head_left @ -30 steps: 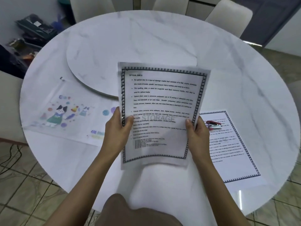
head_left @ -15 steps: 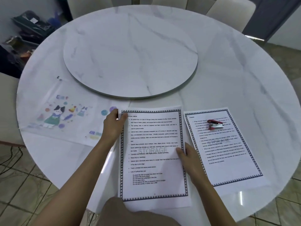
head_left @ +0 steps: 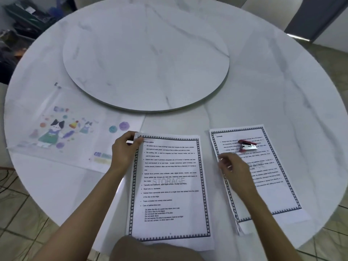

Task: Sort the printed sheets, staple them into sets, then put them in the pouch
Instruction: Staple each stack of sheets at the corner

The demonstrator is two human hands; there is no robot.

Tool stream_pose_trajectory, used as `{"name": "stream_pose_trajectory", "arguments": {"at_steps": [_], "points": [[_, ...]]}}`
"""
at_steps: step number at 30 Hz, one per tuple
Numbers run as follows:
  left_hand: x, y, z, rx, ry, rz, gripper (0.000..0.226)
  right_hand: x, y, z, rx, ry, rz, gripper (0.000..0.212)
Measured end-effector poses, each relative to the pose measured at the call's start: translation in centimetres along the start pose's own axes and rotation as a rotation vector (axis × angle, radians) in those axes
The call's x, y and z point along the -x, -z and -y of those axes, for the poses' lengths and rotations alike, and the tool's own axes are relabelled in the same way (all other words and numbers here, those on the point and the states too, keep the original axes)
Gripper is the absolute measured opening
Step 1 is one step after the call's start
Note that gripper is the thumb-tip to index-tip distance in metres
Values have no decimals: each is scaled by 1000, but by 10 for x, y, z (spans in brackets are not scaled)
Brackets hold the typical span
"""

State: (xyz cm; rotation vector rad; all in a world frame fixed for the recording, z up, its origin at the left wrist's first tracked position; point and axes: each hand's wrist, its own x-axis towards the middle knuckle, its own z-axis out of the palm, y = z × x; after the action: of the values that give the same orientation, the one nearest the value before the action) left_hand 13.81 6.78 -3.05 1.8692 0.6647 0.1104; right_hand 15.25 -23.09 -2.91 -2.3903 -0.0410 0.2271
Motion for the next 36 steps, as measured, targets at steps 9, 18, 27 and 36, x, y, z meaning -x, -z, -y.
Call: {"name": "stream_pose_trajectory", "arguments": {"at_steps": [9,18,27,36], "points": [[0,-8,11,49,30,24,13,-71,63,-58,503,180,-41,37],[-5,-10,14,49,62,4,9,-77,64,-64,435,179,145,47],[-3,-6,14,42,63,6,8,-81,43,-16,301,245,98,36],[4,-5,12,55,-31,-37,5,-79,-39,101,166,587,427,39]]}}
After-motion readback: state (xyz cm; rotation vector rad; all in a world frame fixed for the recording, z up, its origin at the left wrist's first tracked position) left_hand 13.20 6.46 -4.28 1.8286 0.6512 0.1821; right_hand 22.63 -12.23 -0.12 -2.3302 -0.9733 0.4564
